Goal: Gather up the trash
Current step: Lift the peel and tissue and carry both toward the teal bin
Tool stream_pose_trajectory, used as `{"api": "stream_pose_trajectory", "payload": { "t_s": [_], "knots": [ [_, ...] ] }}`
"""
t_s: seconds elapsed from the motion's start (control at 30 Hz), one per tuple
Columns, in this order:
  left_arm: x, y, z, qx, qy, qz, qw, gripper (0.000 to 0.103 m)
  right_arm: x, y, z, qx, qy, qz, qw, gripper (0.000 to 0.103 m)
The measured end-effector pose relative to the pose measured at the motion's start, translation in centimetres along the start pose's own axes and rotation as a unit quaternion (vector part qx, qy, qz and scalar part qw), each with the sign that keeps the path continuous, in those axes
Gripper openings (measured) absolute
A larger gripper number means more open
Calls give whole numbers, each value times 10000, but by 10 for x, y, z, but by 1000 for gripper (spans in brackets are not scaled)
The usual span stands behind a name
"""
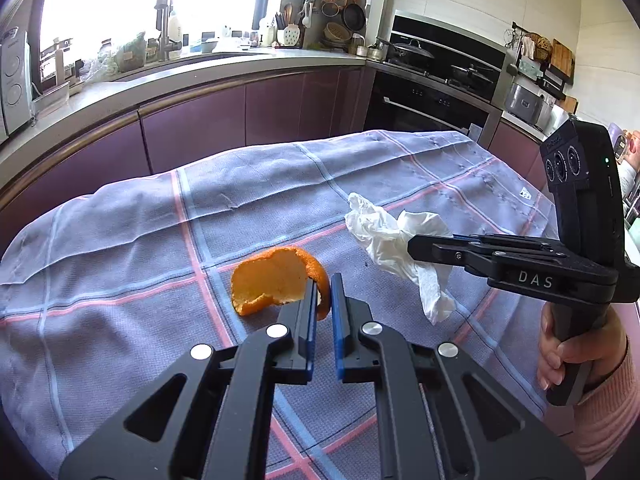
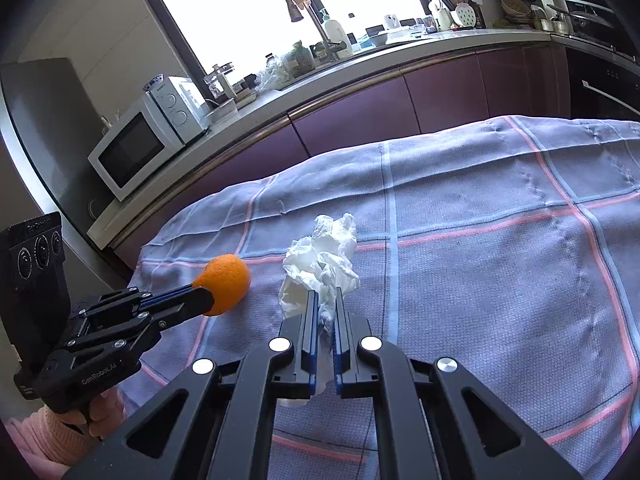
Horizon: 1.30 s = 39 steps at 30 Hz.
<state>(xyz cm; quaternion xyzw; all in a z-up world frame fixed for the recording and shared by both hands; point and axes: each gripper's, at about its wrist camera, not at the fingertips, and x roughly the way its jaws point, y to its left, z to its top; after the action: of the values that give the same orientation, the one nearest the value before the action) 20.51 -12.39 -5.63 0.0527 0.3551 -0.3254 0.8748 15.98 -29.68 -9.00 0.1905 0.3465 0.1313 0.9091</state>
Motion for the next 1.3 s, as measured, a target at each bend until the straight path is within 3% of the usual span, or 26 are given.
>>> {"api": "stream_pose_trajectory", "payload": {
  "t_s": [0.87, 1.3],
  "knots": [
    [-100, 41, -49, -255, -386, 440, 9980, 7, -4, 68, -20, -263, -41, 705, 9972, 5],
    [-139, 81, -74, -696, -456, 798, 9933, 7, 8, 103, -28, -509, 159, 1020, 9934, 5]
  ]
}}
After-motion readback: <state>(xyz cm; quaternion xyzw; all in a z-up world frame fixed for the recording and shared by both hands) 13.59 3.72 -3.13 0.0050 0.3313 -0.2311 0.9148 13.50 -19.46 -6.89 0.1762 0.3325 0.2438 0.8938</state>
